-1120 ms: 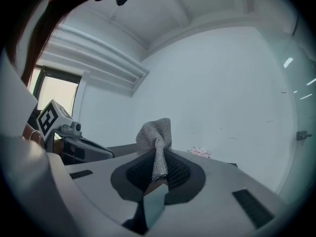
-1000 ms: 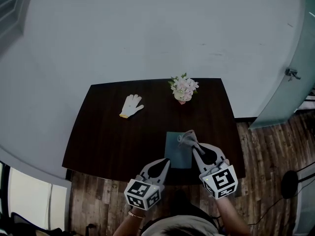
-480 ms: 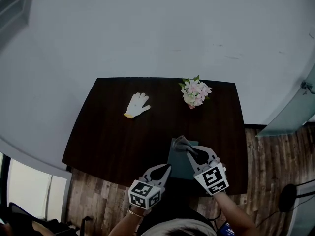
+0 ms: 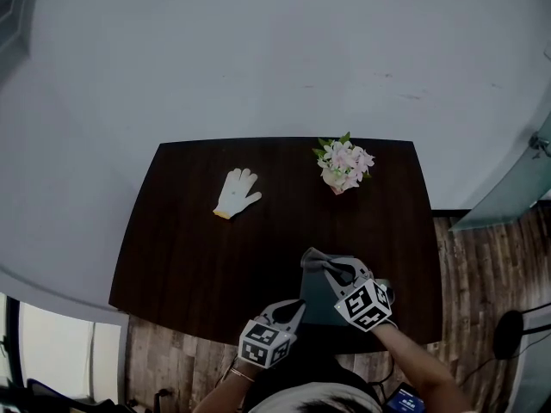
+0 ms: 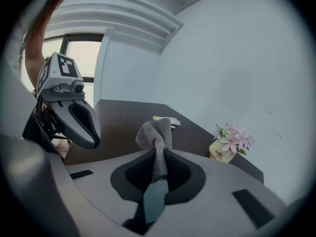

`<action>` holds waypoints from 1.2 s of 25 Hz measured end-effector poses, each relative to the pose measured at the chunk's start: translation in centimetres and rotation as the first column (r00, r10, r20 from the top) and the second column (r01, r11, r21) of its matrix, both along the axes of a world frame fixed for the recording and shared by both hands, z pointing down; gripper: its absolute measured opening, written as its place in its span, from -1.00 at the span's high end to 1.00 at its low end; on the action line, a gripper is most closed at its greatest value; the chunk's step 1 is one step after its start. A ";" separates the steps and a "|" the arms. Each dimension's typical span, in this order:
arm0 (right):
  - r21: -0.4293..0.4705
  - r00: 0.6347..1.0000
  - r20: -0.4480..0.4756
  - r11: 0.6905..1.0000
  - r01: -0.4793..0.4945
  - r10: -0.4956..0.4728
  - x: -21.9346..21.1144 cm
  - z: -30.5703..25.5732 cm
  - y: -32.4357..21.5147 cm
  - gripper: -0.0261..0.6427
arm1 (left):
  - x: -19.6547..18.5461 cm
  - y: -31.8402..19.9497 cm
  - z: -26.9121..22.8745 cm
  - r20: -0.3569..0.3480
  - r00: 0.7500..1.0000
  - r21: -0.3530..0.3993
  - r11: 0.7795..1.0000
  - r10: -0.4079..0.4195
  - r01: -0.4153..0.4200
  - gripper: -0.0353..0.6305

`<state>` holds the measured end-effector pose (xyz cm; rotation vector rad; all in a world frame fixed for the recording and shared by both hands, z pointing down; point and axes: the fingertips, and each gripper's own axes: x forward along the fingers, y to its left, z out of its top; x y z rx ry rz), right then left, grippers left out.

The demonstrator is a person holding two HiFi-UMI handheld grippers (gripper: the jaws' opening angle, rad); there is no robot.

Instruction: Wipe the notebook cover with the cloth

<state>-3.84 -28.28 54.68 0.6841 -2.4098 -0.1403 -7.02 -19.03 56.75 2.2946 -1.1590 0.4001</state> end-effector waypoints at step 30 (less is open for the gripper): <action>-0.195 0.950 -0.299 0.980 0.037 -0.095 -3.3 12.4 -4.5 0.80 | -2.1 -1.6 9.5 0.023 0.986 -0.262 0.953 0.163 -0.151 0.84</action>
